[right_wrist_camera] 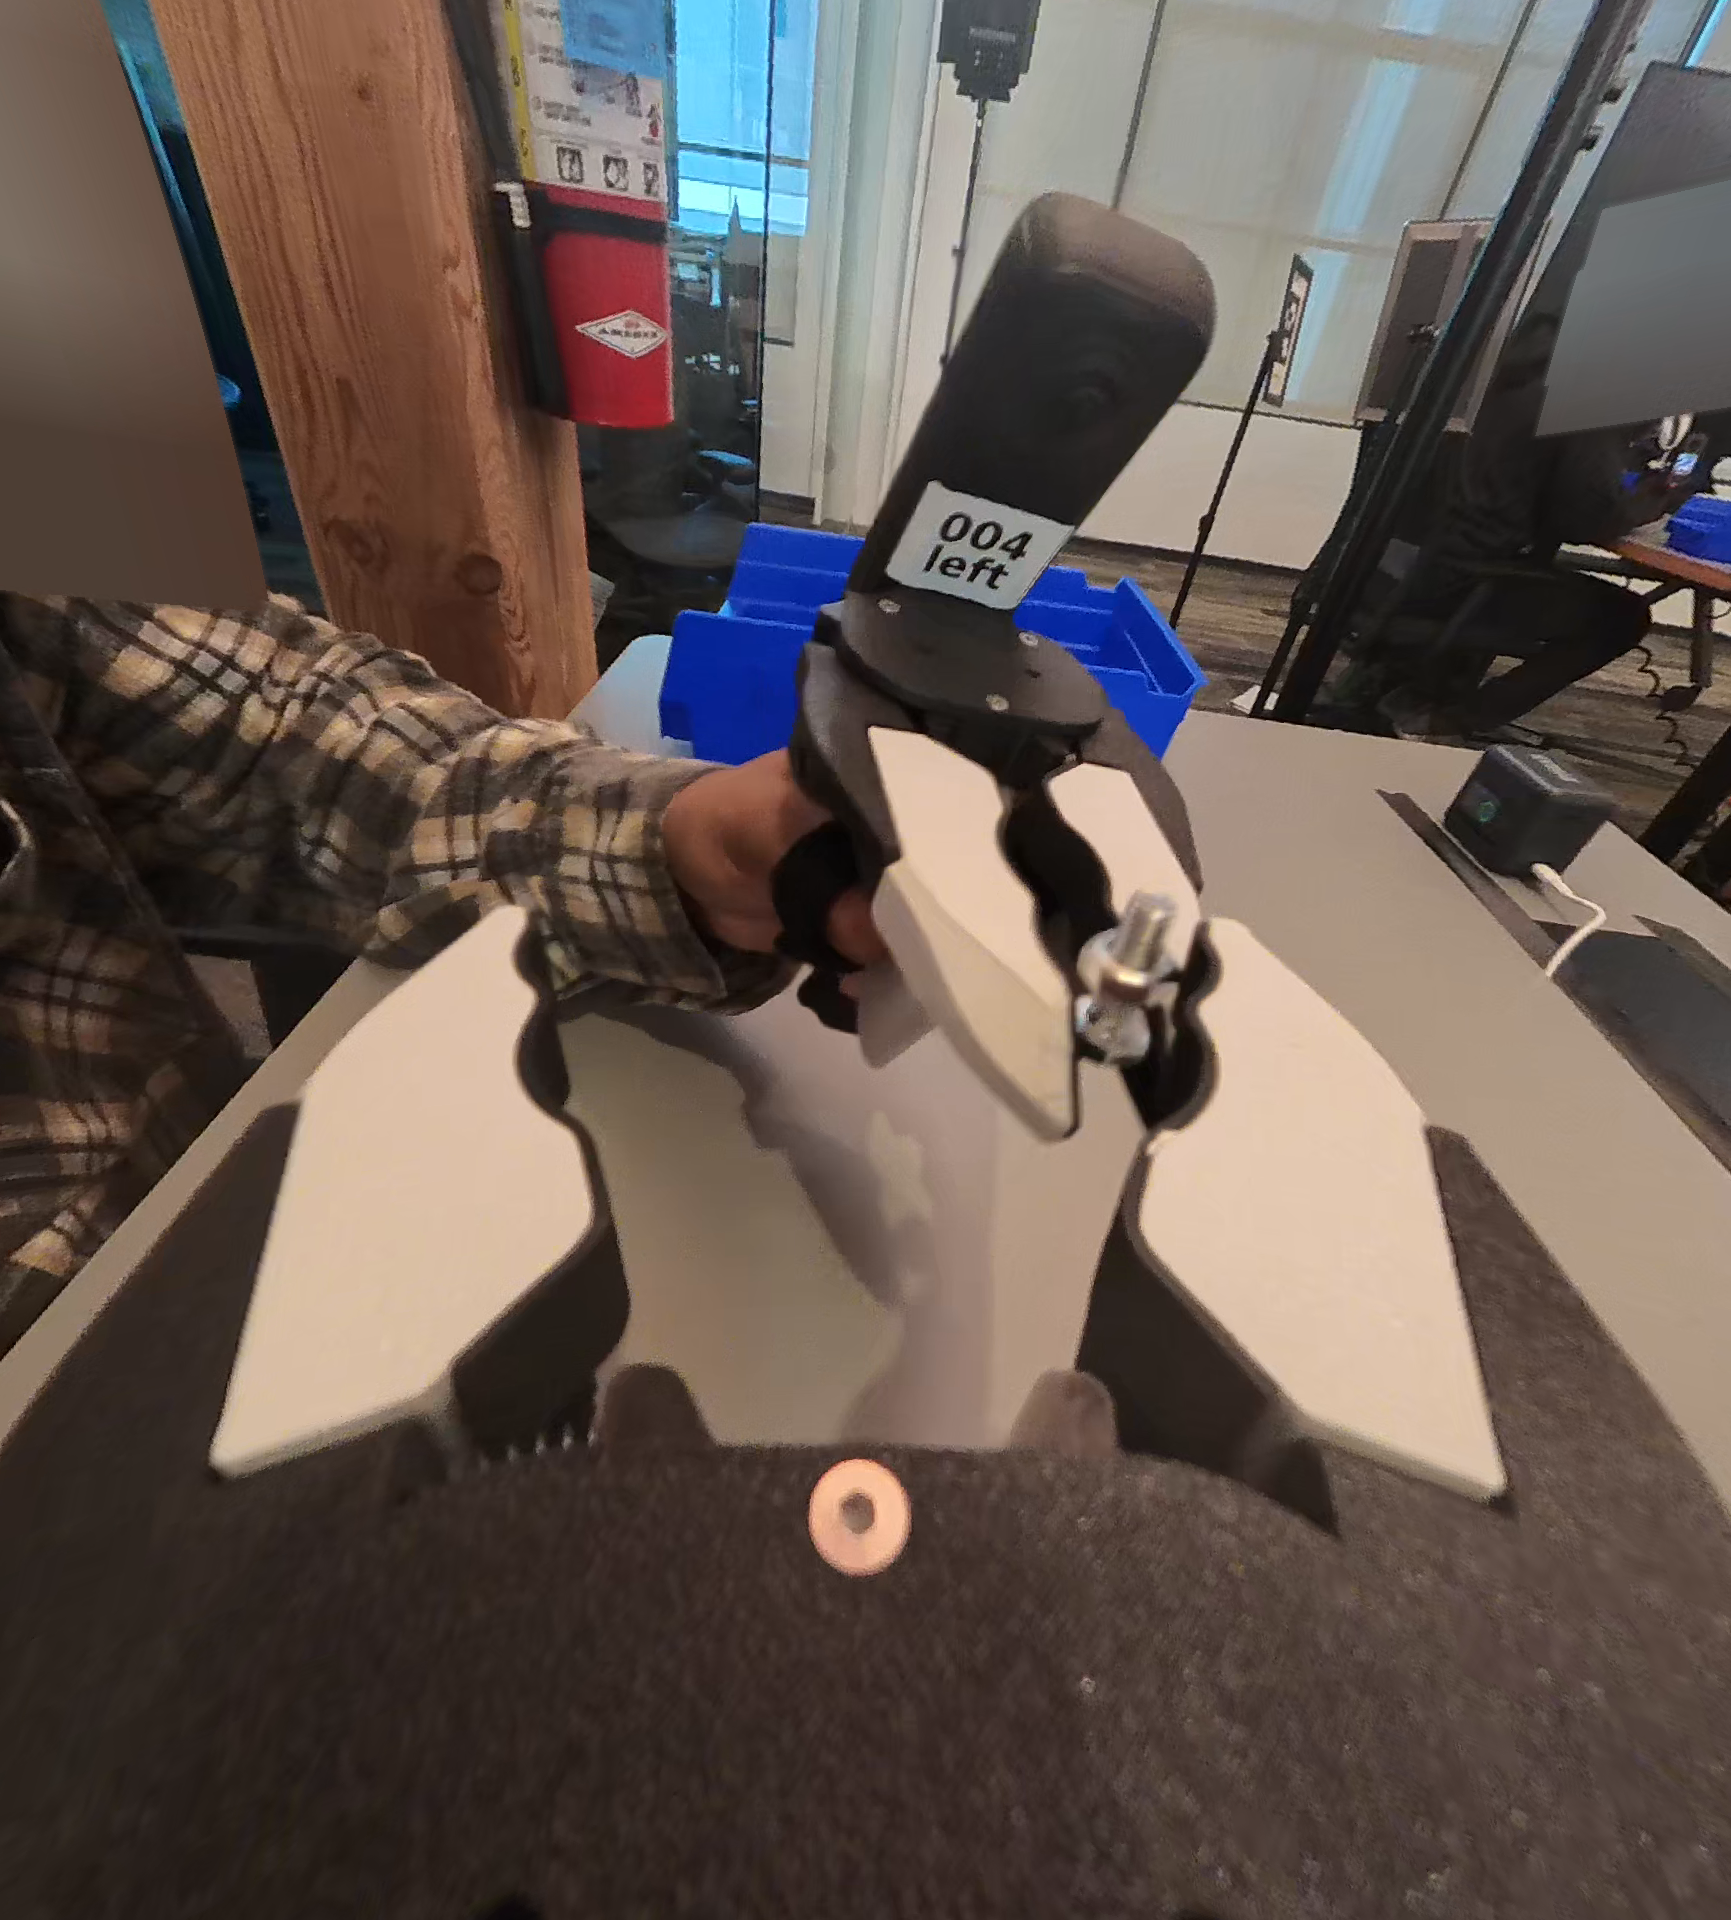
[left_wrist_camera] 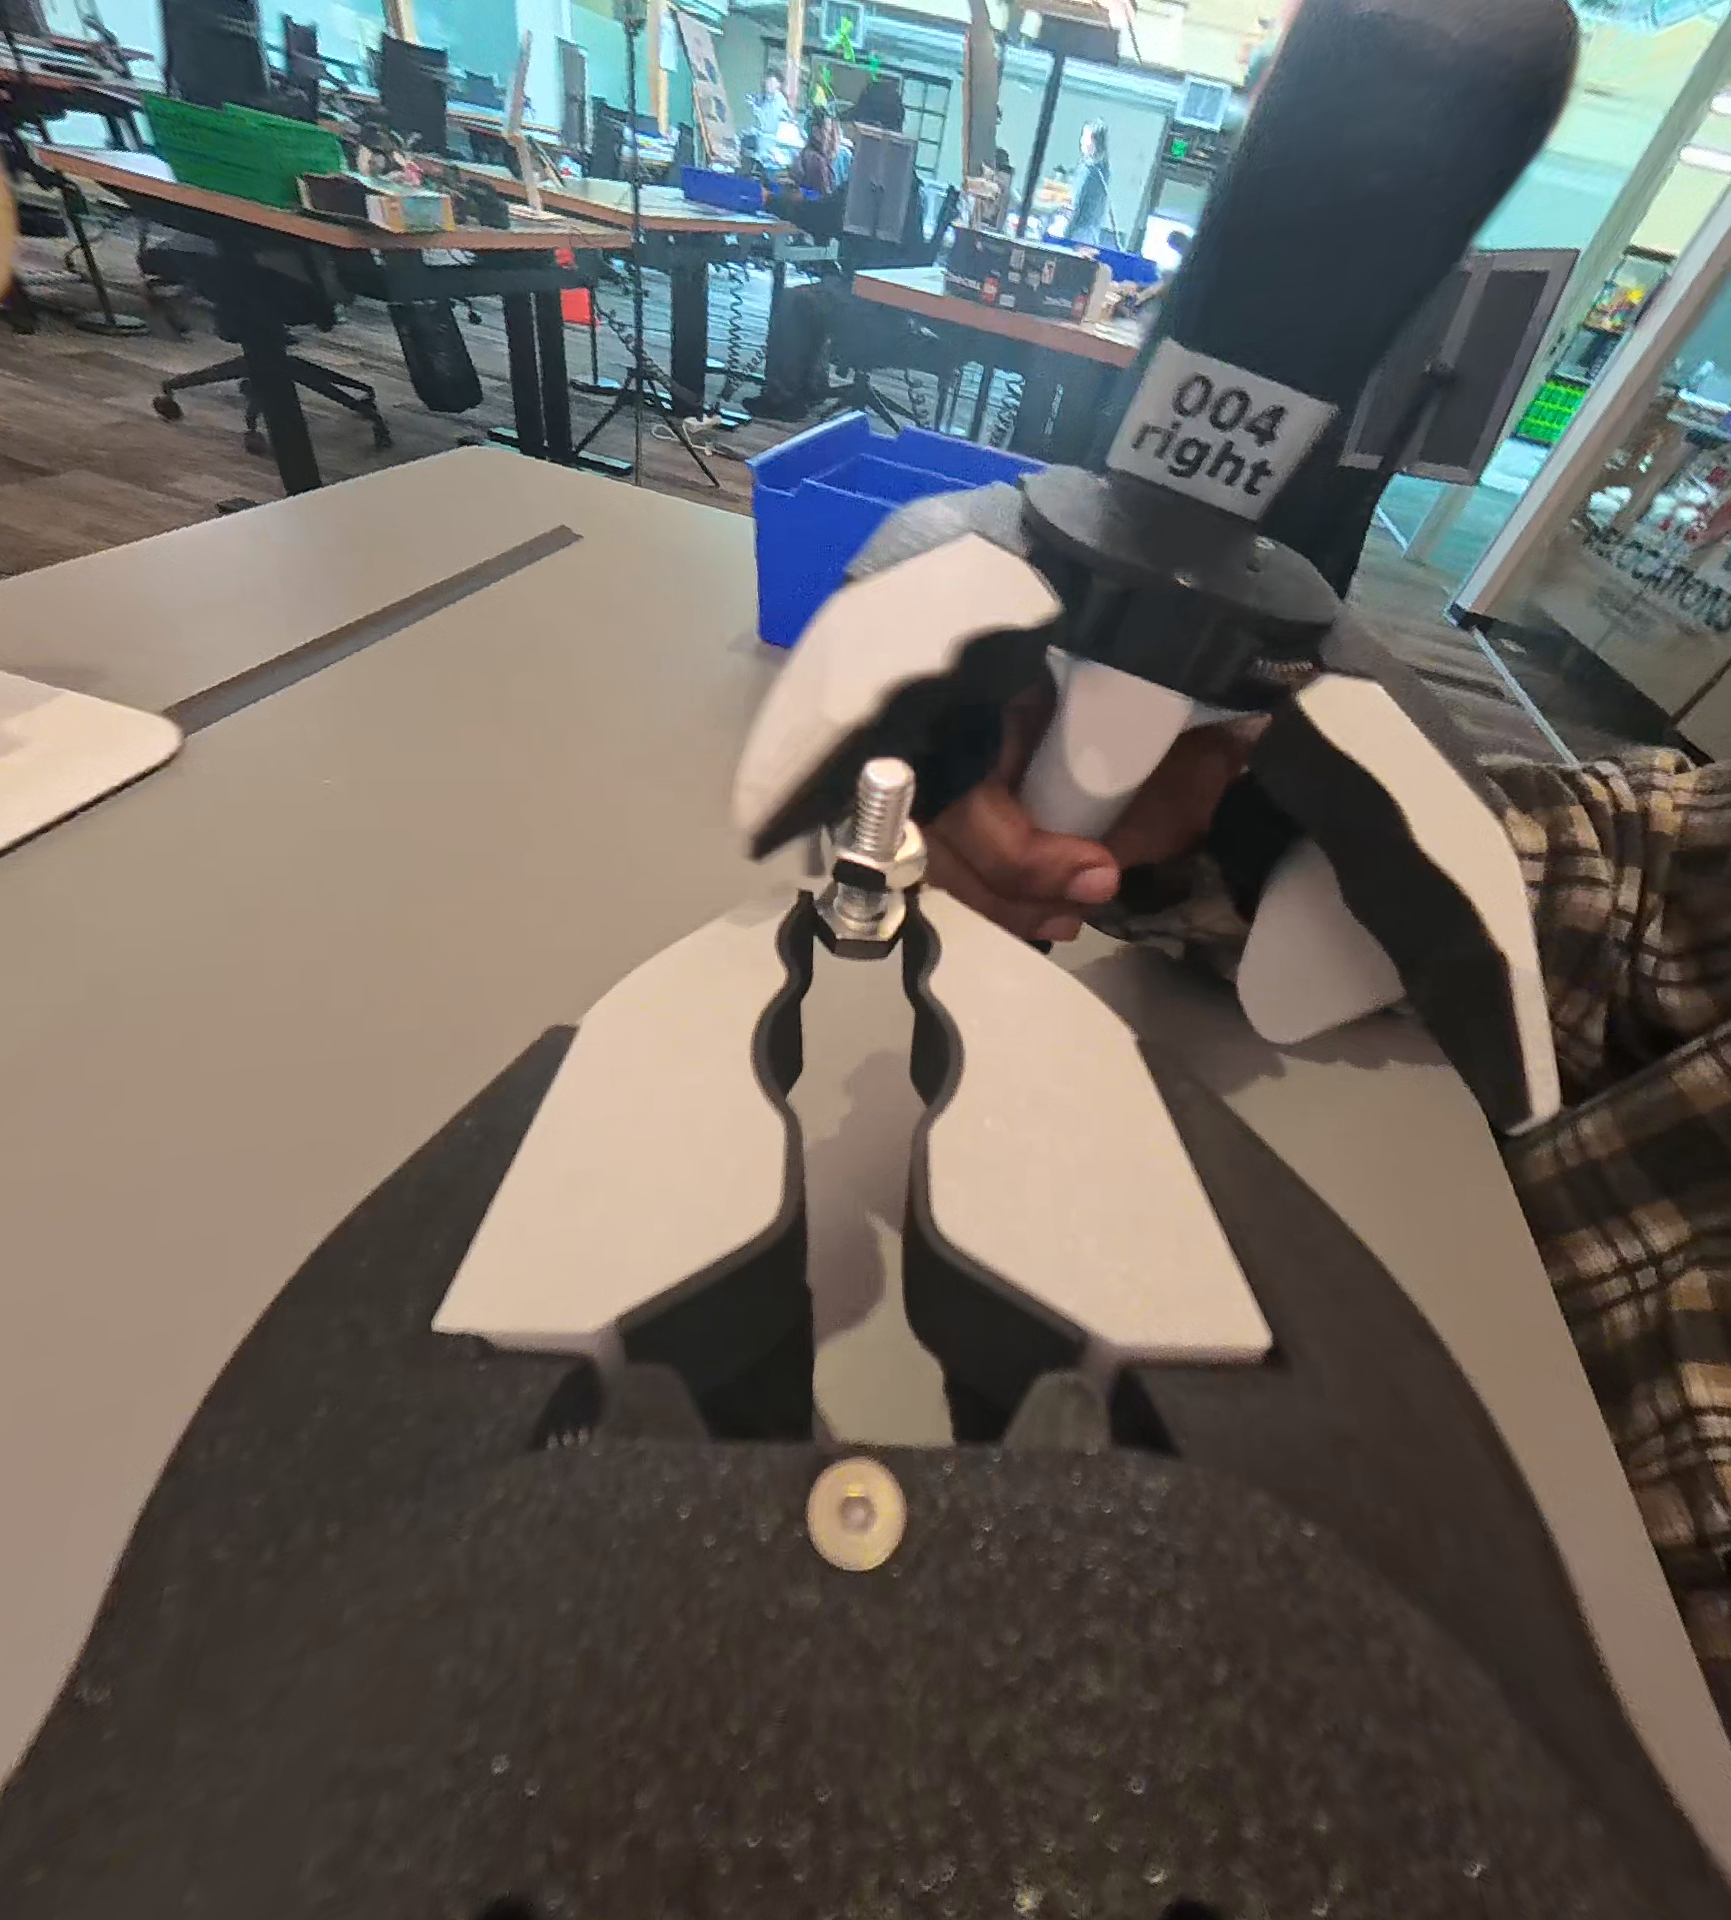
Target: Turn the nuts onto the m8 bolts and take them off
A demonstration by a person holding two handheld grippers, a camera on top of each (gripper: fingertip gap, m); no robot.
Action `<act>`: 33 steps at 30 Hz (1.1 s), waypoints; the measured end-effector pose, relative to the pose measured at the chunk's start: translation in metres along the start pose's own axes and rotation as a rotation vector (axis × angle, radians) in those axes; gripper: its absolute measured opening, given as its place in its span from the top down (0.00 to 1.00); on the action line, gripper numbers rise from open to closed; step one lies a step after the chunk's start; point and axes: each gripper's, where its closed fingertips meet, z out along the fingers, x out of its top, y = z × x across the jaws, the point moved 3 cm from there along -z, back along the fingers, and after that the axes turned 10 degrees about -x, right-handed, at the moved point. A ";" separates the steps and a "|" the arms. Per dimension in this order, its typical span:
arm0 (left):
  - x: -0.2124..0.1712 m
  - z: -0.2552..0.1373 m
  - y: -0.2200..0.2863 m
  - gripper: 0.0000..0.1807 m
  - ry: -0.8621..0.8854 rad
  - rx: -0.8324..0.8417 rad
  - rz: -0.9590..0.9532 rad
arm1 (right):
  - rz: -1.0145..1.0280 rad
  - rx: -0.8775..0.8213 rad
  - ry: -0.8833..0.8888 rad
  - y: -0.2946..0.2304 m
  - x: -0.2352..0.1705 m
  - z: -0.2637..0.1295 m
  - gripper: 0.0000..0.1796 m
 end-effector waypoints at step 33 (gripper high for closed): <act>-0.015 0.017 0.012 0.91 -0.088 -0.057 0.044 | 0.093 -0.051 0.000 0.027 -0.005 -0.020 0.91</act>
